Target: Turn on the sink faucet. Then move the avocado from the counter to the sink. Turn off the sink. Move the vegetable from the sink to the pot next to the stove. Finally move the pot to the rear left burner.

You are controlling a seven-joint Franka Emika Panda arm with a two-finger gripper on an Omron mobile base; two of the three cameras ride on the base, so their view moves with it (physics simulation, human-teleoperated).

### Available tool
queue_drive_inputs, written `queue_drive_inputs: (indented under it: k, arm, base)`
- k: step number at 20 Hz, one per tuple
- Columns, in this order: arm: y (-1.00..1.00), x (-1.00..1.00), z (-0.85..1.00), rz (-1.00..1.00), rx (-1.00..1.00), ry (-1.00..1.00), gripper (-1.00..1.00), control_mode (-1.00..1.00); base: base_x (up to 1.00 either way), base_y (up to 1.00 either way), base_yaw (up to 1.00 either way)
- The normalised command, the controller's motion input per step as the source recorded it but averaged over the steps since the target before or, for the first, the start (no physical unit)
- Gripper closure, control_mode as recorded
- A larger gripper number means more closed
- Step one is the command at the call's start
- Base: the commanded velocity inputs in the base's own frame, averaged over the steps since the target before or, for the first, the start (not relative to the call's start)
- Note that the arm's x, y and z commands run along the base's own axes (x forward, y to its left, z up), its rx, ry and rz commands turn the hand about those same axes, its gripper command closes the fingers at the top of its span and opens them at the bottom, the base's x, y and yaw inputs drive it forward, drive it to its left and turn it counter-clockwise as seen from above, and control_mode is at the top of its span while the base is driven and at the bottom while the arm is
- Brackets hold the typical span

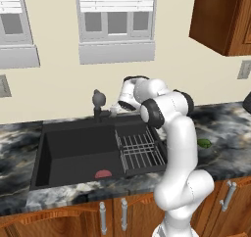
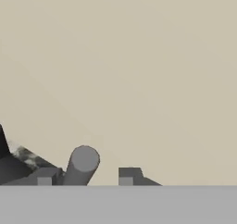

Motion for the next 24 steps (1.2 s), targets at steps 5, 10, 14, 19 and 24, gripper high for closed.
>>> queue_drive_inputs:
  k: [5,10,14,19,24]
  arm:
    - [-0.68,-0.11,-0.67,0.0,0.04,0.02,1.0,-1.0]
    - [-0.62,-0.12,-0.7,0.0,0.03,0.04,-1.0,-1.0]
    - [-0.35,-0.09,-0.23,0.0,0.03,0.01,-1.0,-1.0]
    - [-0.16,-0.26,0.35,-0.04,0.02,0.0,-1.0,-1.0]
    - [-0.13,-0.35,0.64,-0.07,0.0,0.0,-1.0,-1.0]
  base:
    - [0.0,0.0,0.0]
    - [0.0,0.0,0.0]
    - [0.0,0.0,0.0]
    - [0.0,0.0,0.0]
    - [0.0,0.0,0.0]
